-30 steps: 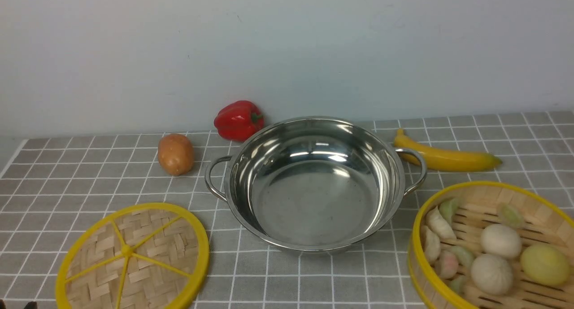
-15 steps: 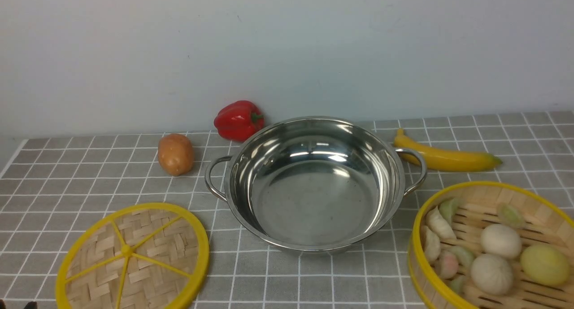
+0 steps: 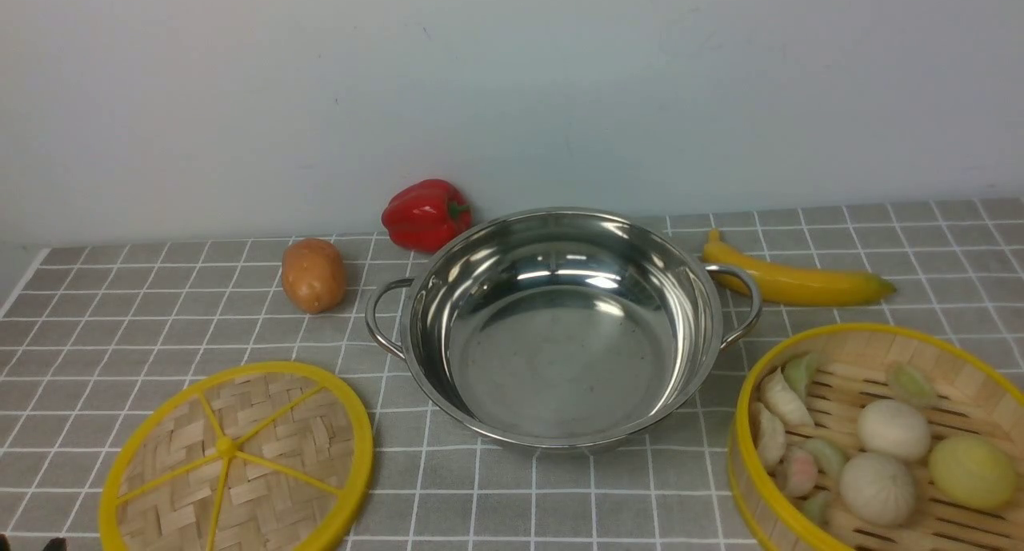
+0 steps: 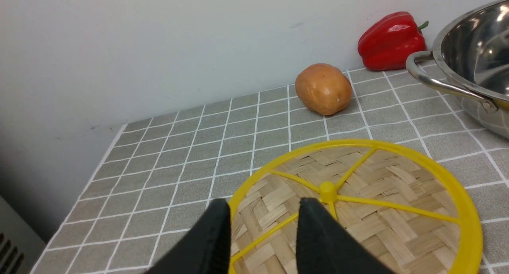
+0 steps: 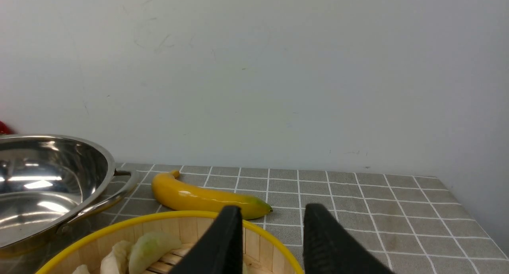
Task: Place the steamer in the pot on the grey tablecloth, and put the lid on the steamer.
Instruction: 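Reach for and grasp the rim of the bamboo steamer holding the buns with the right gripper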
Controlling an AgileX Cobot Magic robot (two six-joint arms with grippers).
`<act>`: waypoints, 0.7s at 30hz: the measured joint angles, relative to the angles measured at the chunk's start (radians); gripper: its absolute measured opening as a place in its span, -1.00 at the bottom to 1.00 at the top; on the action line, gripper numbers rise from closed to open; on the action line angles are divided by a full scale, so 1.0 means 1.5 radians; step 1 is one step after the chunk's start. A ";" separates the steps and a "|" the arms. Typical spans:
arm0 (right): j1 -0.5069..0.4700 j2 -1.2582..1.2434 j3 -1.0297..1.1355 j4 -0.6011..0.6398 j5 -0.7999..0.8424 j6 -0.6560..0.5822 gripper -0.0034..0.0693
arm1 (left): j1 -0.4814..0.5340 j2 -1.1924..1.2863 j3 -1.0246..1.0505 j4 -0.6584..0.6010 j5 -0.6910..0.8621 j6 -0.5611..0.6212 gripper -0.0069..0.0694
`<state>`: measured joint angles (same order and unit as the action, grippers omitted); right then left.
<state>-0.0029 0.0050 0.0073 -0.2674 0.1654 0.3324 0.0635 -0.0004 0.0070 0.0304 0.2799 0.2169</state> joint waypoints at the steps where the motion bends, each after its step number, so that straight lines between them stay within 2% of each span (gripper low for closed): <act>1: 0.000 0.000 0.000 0.000 0.000 0.000 -0.24 | 0.000 0.000 0.000 0.000 0.000 0.000 -0.22; 8: 0.000 0.000 0.000 0.010 -0.001 0.006 -0.24 | 0.000 0.000 0.000 -0.020 -0.001 -0.012 -0.22; 10: 0.000 0.000 0.000 0.051 -0.013 0.034 -0.24 | 0.000 0.000 0.000 -0.087 -0.001 -0.047 -0.22; 12: 0.000 0.000 0.000 0.129 -0.031 0.080 -0.24 | 0.000 0.000 0.000 -0.181 -0.001 -0.093 -0.21; 15: 0.000 0.000 0.000 0.193 -0.042 0.118 -0.24 | 0.000 0.000 0.000 -0.257 -0.001 -0.129 -0.21; 17: 0.000 0.000 0.000 0.277 -0.043 0.168 -0.24 | 0.000 0.000 0.000 -0.350 -0.001 -0.145 -0.20; 21: 0.000 0.000 0.000 0.331 -0.044 0.198 -0.24 | 0.000 0.000 0.000 -0.385 -0.008 -0.145 -0.18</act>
<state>-0.0029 0.0050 0.0073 0.2287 0.0991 0.6297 0.0635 -0.0004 0.0070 -0.5477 0.2675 0.0000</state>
